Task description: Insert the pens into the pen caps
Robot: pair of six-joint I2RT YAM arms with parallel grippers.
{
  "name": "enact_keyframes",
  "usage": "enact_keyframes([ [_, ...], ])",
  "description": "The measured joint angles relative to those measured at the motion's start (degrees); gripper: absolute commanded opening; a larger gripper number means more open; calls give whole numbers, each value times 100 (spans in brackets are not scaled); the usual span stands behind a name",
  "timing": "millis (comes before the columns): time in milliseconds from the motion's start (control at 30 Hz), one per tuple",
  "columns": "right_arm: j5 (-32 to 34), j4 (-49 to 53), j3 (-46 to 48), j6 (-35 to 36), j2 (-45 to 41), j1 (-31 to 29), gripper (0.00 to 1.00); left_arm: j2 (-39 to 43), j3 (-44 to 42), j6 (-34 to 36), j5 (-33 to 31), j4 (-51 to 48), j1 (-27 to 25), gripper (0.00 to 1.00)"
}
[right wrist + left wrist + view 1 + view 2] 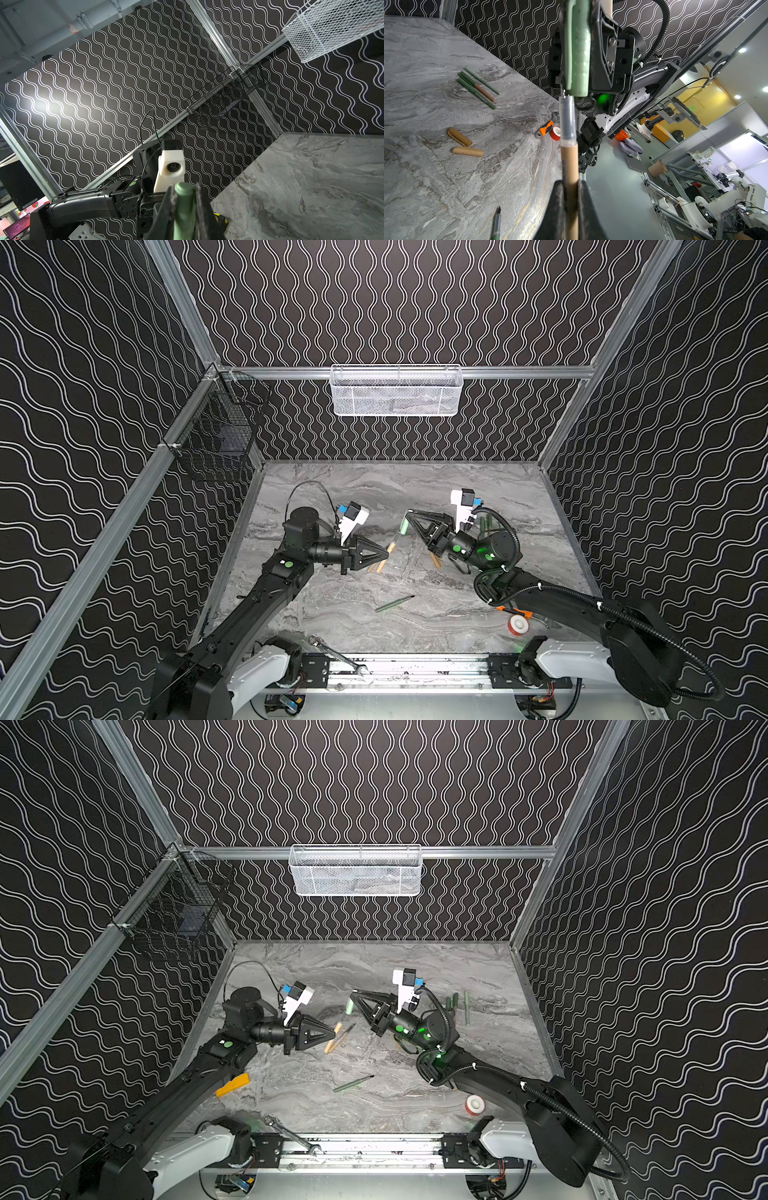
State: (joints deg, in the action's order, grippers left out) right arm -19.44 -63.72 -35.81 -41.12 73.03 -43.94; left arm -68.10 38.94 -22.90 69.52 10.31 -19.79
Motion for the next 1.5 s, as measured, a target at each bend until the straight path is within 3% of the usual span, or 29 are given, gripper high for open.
enact_keyframes([
  [200, 94, -168, 0, -37, 52, -31, 15, 0, -2, -92, 31, 103, 11, 0],
  [700, 387, 647, -407, 426, -227, 50, 15, 2, -2, -90, 127, 422, 13, 0],
  [1500, 151, 535, -544, 282, -48, 55, 15, 7, 13, -46, 153, 330, 17, 0],
])
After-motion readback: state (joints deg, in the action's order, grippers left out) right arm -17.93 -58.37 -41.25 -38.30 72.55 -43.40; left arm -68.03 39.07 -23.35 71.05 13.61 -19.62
